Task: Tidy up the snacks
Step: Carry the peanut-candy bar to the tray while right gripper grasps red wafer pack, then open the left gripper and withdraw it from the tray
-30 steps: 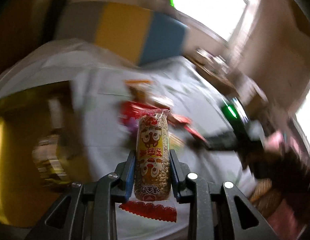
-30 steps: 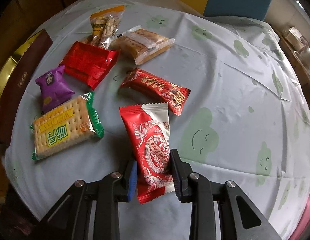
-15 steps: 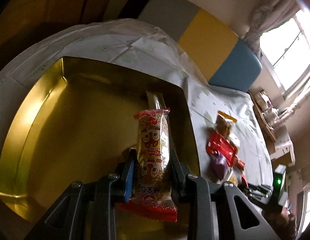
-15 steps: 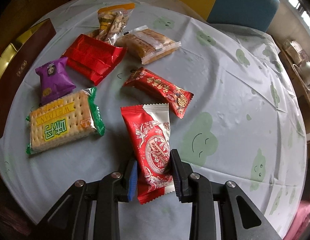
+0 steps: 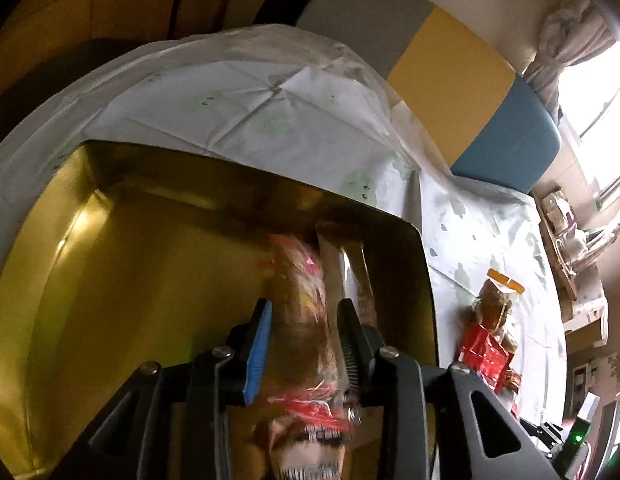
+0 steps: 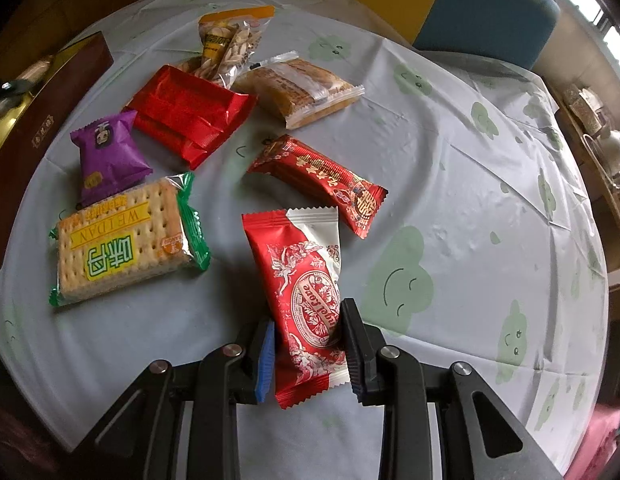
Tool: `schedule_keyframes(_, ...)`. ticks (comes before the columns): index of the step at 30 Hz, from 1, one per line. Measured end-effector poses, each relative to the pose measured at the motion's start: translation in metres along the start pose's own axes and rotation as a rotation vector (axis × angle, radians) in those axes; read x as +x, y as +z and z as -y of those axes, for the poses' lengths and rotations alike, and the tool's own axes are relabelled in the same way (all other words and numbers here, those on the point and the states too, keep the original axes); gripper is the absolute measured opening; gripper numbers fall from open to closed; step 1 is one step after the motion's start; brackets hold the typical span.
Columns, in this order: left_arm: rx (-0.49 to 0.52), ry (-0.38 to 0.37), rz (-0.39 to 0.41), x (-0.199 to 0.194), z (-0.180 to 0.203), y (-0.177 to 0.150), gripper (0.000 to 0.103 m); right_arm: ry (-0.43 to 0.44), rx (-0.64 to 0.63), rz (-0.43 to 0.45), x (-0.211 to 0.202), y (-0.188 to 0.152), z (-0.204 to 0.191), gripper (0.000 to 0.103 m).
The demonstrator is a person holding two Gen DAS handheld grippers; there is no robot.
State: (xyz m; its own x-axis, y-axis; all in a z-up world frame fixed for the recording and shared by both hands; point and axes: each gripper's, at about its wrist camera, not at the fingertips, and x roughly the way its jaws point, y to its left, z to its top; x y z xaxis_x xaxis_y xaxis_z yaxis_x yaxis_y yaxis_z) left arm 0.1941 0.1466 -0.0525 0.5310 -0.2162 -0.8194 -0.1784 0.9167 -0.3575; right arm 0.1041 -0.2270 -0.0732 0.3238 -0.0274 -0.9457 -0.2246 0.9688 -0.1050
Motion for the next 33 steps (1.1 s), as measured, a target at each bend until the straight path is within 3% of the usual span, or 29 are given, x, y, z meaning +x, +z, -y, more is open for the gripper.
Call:
schedule_keyframes(5, -0.045, 0.035, 0.039, -0.01, -0.006, -0.009, 0.037, -0.001, -0.01, 0.0, 0.0, 0.0, 0.001, 0.032)
schedule_keyframes(11, 0.065, 0.098, 0.146, -0.049, 0.01, -0.041, 0.037, -0.007, -0.024, 0.001, -0.001, 0.0, 0.0, 0.031)
schedule_keyframes(16, 0.132, 0.123, 0.178, -0.073, 0.02, -0.07, 0.037, -0.02, -0.031, 0.003, -0.001, 0.0, -0.004, 0.031)
schedule_keyframes(33, 0.172, 0.165, 0.182, -0.102, 0.016, -0.113, 0.037, -0.05, -0.056, 0.016, -0.006, -0.005, -0.013, 0.03)
